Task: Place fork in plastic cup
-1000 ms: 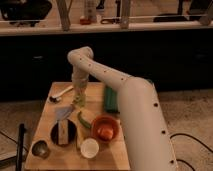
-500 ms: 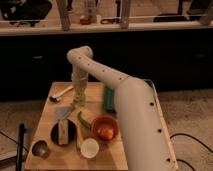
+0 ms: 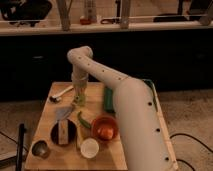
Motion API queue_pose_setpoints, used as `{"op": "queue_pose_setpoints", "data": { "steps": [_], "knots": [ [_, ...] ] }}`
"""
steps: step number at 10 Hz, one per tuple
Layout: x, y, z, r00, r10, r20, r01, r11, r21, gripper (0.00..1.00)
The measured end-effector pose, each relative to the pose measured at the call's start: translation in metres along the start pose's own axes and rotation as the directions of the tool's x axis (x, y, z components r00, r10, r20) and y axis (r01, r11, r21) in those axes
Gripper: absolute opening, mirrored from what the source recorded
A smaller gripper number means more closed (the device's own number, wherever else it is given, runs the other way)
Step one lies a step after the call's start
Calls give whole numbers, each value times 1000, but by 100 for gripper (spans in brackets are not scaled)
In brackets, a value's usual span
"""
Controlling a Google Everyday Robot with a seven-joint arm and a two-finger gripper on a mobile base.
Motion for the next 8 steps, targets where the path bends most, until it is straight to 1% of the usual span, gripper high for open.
{"op": "queue_pose_setpoints", "data": {
  "steps": [8],
  "knots": [
    [-2, 2, 0, 1000, -4, 7, 4, 1000, 1, 80]
  ]
}}
